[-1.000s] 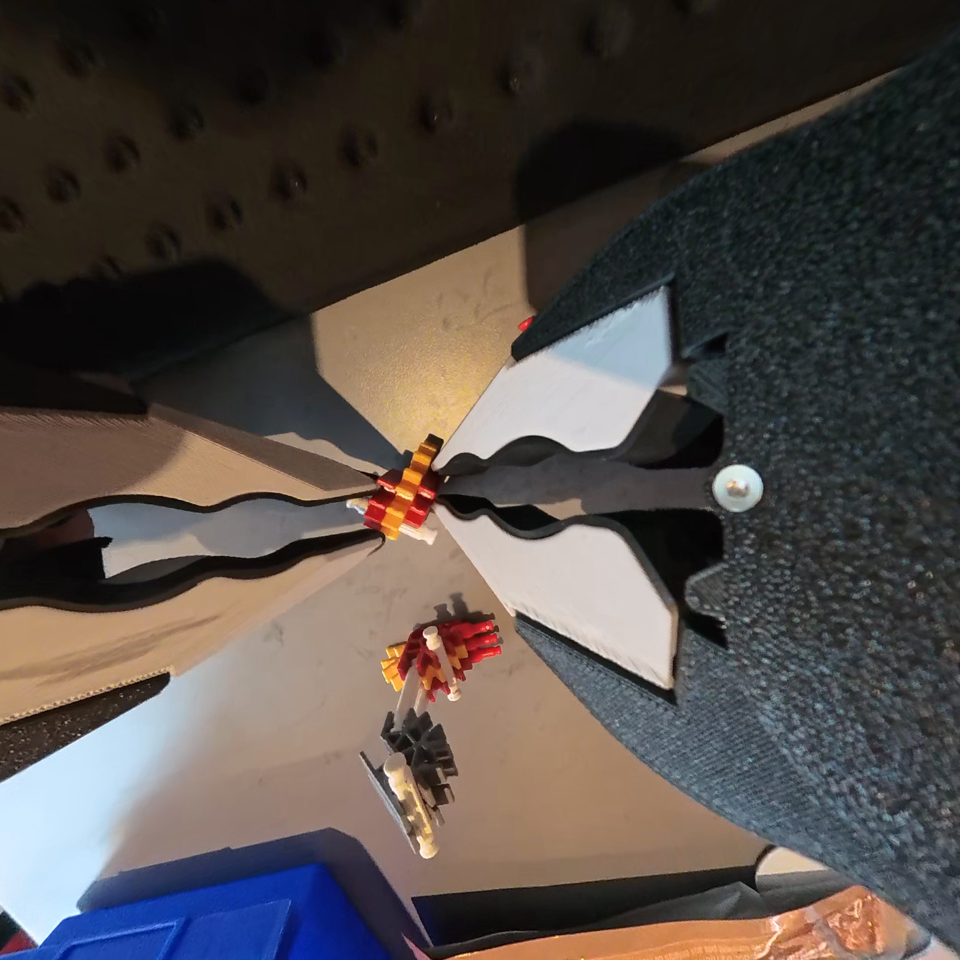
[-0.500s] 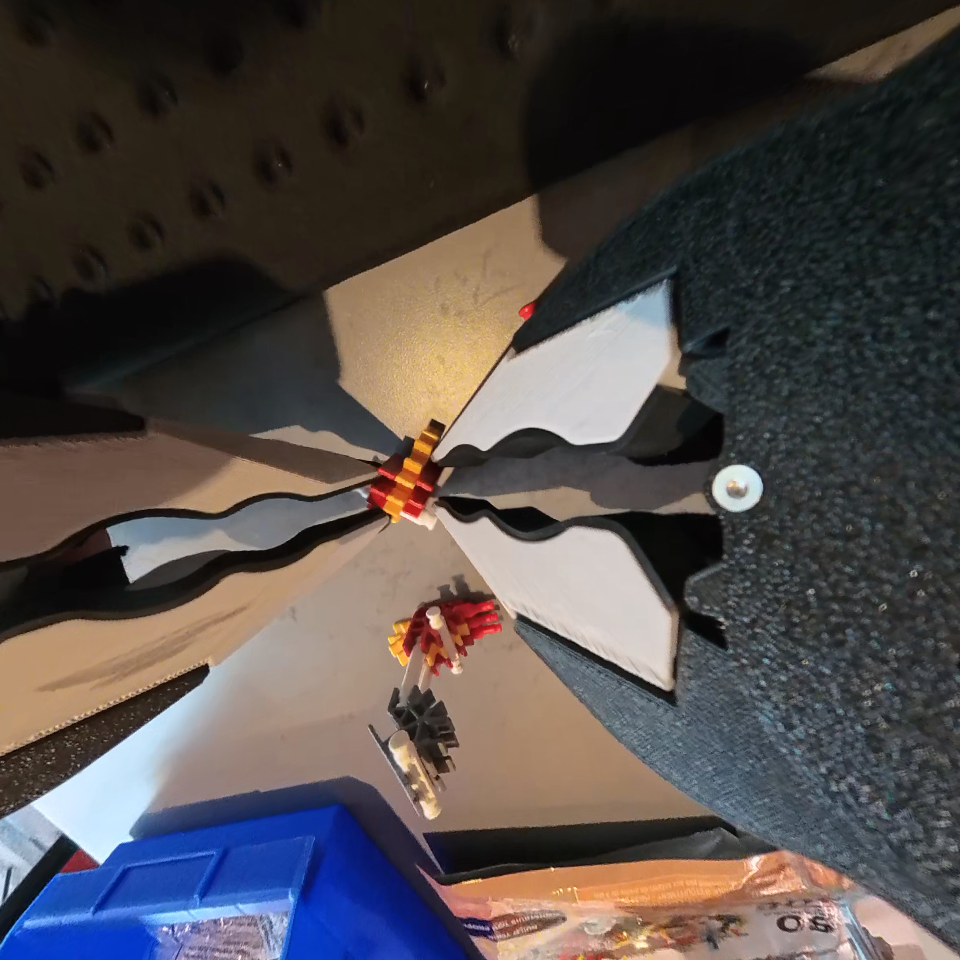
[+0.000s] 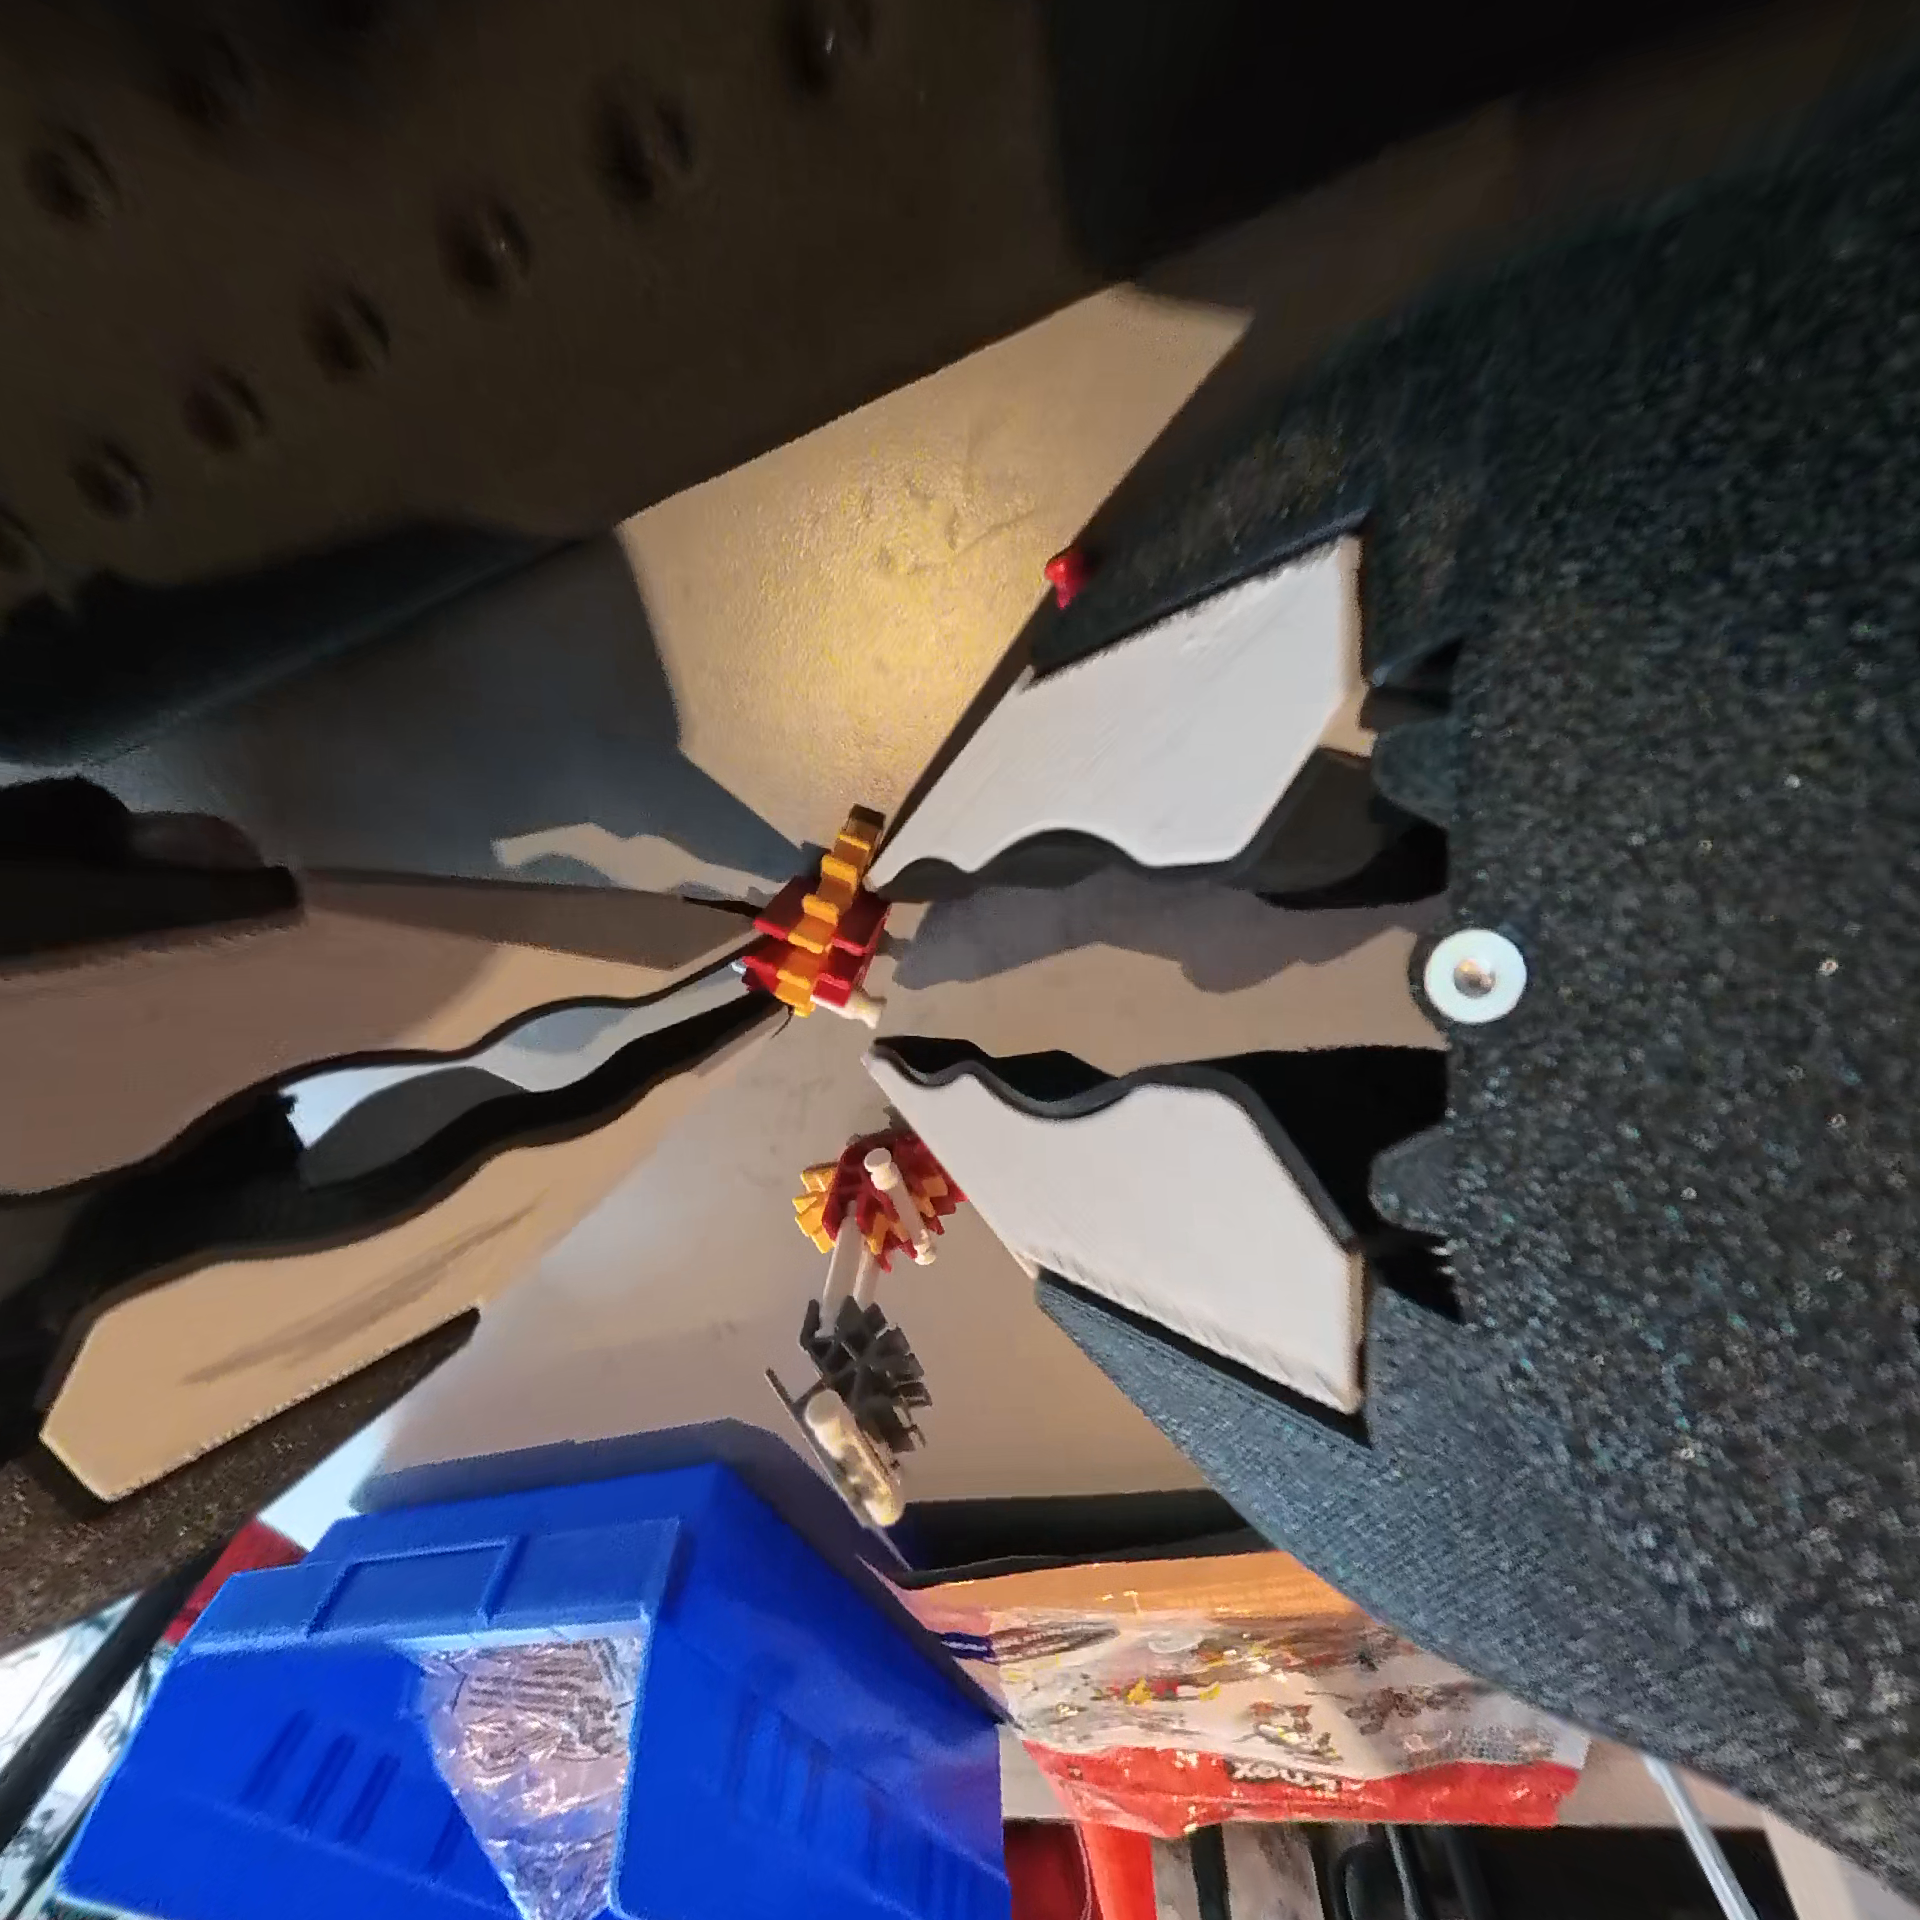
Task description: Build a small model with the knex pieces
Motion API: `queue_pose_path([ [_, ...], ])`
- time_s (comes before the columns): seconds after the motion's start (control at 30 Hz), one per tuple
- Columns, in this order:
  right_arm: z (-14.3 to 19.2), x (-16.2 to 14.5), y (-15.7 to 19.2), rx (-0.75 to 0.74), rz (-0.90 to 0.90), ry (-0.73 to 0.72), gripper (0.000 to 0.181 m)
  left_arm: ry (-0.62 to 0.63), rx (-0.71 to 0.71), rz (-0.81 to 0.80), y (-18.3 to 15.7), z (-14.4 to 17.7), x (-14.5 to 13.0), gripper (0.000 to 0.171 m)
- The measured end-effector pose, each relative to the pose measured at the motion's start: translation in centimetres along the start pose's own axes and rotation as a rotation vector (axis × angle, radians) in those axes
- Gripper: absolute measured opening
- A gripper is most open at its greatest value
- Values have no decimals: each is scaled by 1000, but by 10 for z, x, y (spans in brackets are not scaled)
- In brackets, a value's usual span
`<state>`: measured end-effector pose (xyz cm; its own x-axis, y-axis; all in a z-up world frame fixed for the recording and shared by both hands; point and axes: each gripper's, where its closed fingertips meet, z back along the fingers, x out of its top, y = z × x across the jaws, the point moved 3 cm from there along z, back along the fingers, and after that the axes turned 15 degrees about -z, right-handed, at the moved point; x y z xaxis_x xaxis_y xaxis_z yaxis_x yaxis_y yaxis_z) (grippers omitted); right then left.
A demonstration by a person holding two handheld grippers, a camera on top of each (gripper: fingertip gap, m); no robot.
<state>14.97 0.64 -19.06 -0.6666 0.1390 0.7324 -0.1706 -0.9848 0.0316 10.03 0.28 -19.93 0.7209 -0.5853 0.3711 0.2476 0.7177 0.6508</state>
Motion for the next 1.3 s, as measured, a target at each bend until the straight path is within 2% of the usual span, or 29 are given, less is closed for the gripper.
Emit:
queue_pose_path([
  [0.17, 0, 1, 0, 15, 11, 23, 10, -32, -30, 18, -1, 0, 0, 22],
  [0.5, -1, 2, 1, 58, 46, 85, 9, -41, -35, -75, -1, 0, 1, 22],
  [0.9, -1, 4, 1, 108, 84, 156, 8, -1, -53, -187, -2, 0, 2, 22],
  [1.3, -3, 6, 1, 165, 107, 217, 7, 38, -79, -213, -3, -1, 4, 21],
])
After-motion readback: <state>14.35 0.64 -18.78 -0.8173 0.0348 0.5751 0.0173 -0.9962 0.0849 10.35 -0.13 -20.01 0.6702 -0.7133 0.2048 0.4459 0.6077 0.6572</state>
